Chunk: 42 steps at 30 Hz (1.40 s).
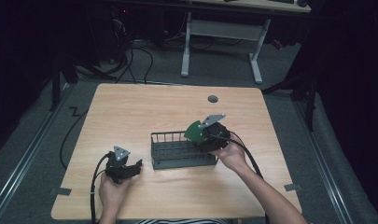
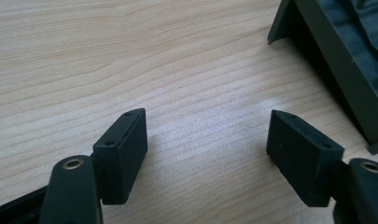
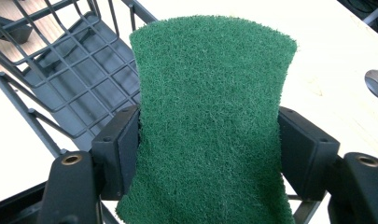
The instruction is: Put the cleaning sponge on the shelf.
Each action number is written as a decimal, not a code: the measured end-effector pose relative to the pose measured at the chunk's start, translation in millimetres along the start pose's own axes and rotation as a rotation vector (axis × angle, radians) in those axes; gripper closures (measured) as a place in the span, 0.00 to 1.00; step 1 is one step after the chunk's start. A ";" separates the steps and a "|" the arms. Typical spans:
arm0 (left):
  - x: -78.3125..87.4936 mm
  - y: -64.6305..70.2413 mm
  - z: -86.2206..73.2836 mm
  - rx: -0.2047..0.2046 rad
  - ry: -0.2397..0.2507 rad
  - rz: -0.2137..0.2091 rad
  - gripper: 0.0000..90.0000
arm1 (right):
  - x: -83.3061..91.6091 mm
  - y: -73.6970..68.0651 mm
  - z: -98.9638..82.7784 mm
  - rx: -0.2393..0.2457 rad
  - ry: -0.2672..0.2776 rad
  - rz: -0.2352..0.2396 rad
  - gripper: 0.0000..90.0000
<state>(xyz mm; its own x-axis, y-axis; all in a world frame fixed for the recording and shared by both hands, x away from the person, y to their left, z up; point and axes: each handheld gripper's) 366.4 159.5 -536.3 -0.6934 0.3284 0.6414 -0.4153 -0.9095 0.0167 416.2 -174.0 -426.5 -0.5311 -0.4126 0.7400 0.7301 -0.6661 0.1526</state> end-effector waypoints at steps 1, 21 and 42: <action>0.0 0.0 0.0 0.000 0.000 0.000 0.33 | 0.4 -0.4 -0.4 0.000 -0.001 0.000 0.33; 0.0 0.1 0.0 0.001 0.000 0.000 0.33 | -1.1 0.8 -6.8 -0.015 -0.015 0.025 0.32; 0.0 0.1 0.0 0.001 0.000 0.000 0.33 | 4.2 1.4 -5.8 -0.023 0.057 0.094 0.40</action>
Point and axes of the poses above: each handheld gripper's, and its own axes: x roughly backward along the jaws, z roughly out of its top, y roughly to its right, and after that the axes turned 2 degrees about y, right-handed
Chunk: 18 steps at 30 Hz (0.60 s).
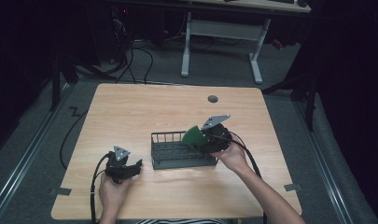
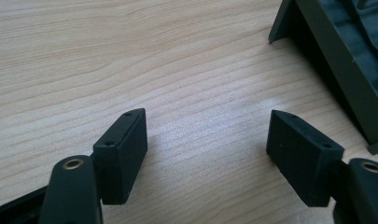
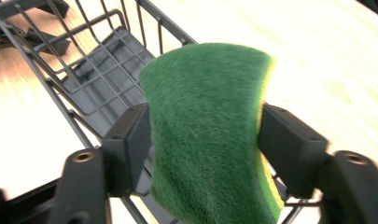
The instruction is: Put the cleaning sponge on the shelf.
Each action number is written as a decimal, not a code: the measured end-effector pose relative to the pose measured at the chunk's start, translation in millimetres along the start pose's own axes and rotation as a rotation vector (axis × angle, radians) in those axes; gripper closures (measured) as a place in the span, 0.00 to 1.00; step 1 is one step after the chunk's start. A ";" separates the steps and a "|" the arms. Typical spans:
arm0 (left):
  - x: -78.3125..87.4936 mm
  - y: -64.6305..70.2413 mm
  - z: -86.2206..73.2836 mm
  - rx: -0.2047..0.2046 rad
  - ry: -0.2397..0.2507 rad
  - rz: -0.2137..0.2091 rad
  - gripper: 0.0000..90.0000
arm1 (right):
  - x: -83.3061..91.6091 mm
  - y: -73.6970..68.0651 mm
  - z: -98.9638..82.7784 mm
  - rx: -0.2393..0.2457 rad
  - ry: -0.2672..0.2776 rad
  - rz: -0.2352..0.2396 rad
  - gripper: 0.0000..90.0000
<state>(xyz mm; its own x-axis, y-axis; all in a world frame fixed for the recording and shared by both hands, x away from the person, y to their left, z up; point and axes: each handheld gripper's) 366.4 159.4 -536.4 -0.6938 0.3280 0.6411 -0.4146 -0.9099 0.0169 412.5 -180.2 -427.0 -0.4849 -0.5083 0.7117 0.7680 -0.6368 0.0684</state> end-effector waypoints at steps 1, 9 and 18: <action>0.0 0.0 0.0 0.000 0.000 0.000 0.33 | 0.0 -1.0 0.5 0.007 0.008 0.005 0.43; 0.0 0.0 0.0 0.000 0.000 0.001 0.33 | -8.4 -4.0 4.4 0.007 0.026 0.045 0.40; 0.0 0.1 0.0 0.000 0.000 0.000 0.33 | -0.6 3.1 3.3 -0.042 0.069 0.057 0.36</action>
Point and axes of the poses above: each handheld gripper's, and its own axes: x roughly backward along the jaws, z roughly out of its top, y roughly to its right, and after that the axes turned 2 degrees about y, right-handed
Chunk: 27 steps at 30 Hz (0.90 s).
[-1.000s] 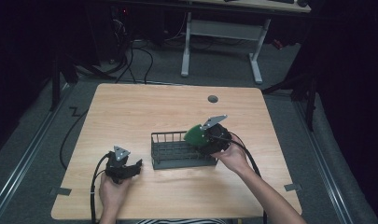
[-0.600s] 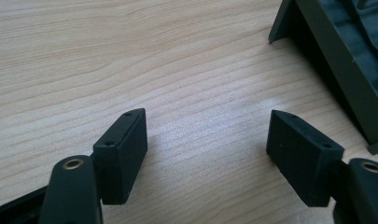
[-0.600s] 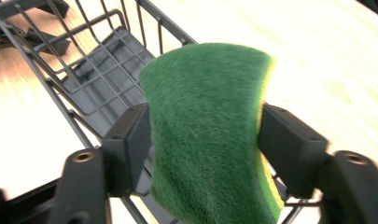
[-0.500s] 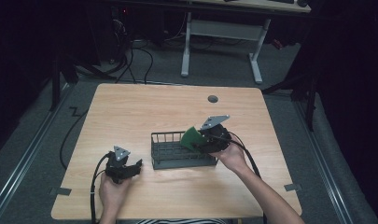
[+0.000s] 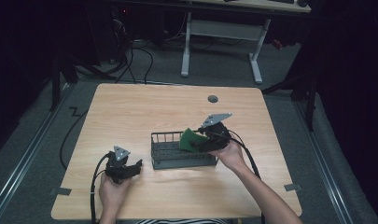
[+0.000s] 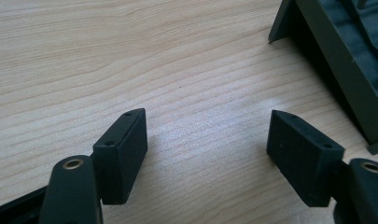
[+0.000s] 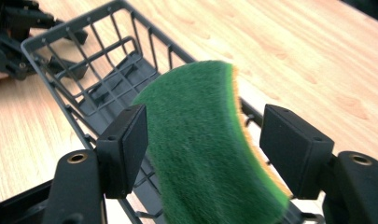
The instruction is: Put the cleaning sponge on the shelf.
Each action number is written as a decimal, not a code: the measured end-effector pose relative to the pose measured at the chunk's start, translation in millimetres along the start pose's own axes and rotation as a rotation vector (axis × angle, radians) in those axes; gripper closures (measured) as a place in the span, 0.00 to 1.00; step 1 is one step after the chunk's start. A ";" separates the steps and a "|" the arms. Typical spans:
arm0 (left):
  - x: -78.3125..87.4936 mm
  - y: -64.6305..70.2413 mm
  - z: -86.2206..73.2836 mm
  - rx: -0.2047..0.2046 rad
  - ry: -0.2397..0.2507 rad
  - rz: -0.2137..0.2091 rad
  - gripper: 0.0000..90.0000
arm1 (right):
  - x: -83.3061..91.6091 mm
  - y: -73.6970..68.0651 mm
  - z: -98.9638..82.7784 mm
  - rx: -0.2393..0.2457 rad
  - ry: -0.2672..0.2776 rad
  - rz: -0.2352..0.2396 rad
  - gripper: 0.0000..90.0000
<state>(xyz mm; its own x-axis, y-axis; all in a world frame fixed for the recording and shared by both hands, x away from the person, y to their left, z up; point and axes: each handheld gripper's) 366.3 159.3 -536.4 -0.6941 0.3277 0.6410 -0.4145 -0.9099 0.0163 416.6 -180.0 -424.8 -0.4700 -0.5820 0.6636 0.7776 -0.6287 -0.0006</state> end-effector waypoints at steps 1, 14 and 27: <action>0.0 0.0 0.0 0.000 0.000 0.000 0.33 | 2.2 1.2 -0.4 -0.008 0.009 -0.004 0.36; 0.0 0.1 0.0 0.000 0.000 0.000 0.33 | 44.0 21.5 -16.8 -0.109 0.121 -0.061 0.43; -0.1 0.1 0.0 0.000 0.000 0.001 0.33 | 86.5 42.7 -53.2 -0.181 0.158 -0.176 0.43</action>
Point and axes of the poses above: each handheld gripper's, and its own axes: x roughly backward along the jaws, z roughly out of its top, y roughly to its right, and after that the axes turned 2 degrees about y, right-handed
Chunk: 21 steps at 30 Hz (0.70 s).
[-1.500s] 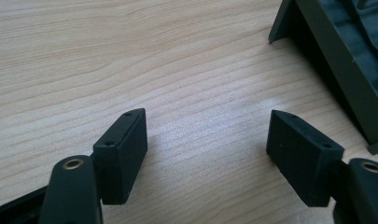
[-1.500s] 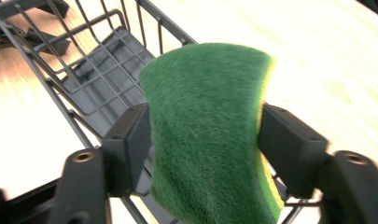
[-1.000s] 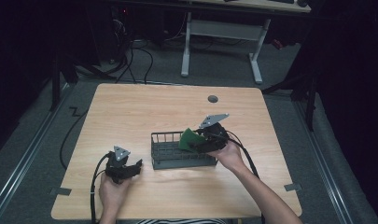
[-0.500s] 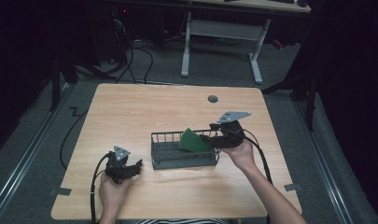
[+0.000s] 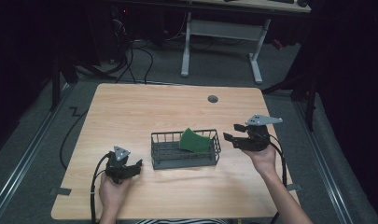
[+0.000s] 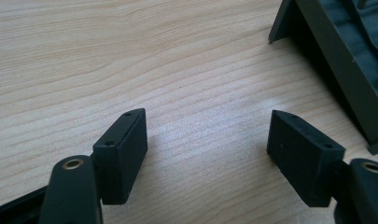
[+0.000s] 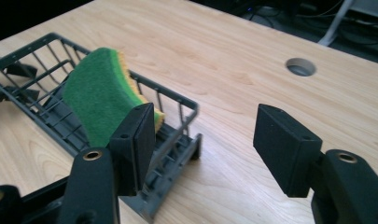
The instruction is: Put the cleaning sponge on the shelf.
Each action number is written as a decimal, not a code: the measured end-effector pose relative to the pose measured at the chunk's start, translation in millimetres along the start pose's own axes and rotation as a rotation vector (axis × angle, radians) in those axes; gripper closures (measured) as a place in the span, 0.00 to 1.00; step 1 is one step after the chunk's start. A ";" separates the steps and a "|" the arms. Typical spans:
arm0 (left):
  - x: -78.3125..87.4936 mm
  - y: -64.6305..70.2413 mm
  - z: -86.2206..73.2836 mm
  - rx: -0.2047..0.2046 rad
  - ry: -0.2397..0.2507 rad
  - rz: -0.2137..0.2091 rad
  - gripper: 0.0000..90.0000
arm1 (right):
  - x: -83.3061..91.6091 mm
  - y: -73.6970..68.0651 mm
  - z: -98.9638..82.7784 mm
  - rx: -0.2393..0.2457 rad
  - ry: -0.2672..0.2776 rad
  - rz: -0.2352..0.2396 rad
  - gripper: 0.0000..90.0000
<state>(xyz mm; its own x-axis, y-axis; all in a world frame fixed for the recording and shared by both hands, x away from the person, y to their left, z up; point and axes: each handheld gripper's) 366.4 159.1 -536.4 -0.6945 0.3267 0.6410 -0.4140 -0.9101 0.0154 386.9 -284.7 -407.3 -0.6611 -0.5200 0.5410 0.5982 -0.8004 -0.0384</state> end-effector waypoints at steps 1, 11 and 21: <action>0.0 0.0 0.0 0.000 0.000 0.000 0.33 | 2.9 2.2 -2.4 -0.011 0.011 -0.005 0.44; 0.0 0.0 0.0 0.000 -0.001 0.000 0.33 | -7.7 18.1 -63.4 -0.079 -0.055 -0.090 0.43; 0.0 0.3 -0.1 -0.001 0.000 0.000 0.33 | -38.4 27.5 -120.7 -0.106 -0.148 -0.248 0.39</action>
<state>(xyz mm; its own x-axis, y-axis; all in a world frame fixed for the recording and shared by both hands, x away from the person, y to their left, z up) 366.2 158.9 -536.4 -0.6946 0.3263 0.6412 -0.4140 -0.9102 0.0146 374.0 -322.8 -530.5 -0.7031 -0.2616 0.6612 0.3707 -0.9284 0.0269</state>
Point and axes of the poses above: each handheld gripper's, and its own axes: x roughly backward along the jaws, z roughly out of its top, y roughly to its right, and after that the axes turned 2 degrees about y, right-handed
